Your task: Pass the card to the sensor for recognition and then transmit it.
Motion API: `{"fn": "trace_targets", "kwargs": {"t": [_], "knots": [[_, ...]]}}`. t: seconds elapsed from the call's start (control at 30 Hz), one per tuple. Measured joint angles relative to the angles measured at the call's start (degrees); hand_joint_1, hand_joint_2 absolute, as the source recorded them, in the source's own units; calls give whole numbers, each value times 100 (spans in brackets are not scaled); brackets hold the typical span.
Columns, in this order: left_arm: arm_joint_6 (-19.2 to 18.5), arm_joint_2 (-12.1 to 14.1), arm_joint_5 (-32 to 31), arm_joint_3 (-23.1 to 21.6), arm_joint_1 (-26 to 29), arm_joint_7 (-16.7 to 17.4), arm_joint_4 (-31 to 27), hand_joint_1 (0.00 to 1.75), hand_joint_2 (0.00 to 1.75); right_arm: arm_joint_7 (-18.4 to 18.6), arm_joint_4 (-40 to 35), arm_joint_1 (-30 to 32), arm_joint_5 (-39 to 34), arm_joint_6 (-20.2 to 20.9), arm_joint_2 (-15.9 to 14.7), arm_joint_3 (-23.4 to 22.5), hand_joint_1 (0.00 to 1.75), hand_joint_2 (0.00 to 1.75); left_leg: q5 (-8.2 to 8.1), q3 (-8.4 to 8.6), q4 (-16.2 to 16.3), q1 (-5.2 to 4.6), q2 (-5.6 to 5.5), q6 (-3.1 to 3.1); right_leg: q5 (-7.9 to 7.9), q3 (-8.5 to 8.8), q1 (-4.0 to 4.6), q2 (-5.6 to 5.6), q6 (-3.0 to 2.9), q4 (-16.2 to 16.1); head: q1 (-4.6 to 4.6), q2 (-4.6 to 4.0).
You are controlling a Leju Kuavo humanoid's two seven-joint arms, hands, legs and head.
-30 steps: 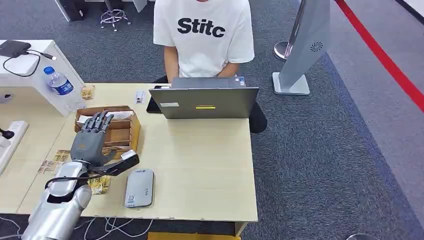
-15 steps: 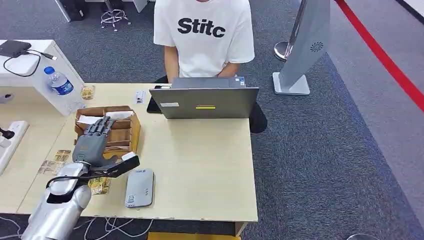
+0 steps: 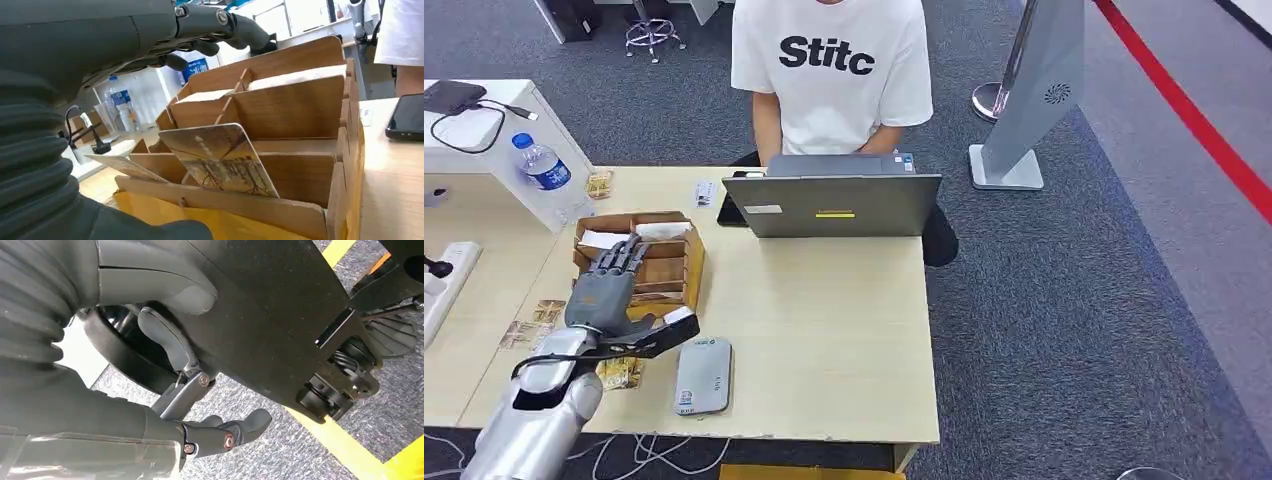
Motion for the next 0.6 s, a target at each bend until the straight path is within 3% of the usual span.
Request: {"fn": "trace_targets", "kwargs": {"t": [0.03, 0.6], "knots": [[0, 9, -2, 0, 8, 2, 0, 175, 175, 0, 0, 0, 0, 0, 0, 0, 0, 175, 0, 0, 0, 0, 0, 0, 0, 0, 0, 0, 0, 0, 0, 0], [-57, 61, -13, 0, 34, 0, 0, 175, 175, 2, 0, 0, 0, -2, 0, 0, 0, 175, 0, 0, 0, 0, 0, 0, 0, 0, 0, 0, 0, 0, 0, 0]]}}
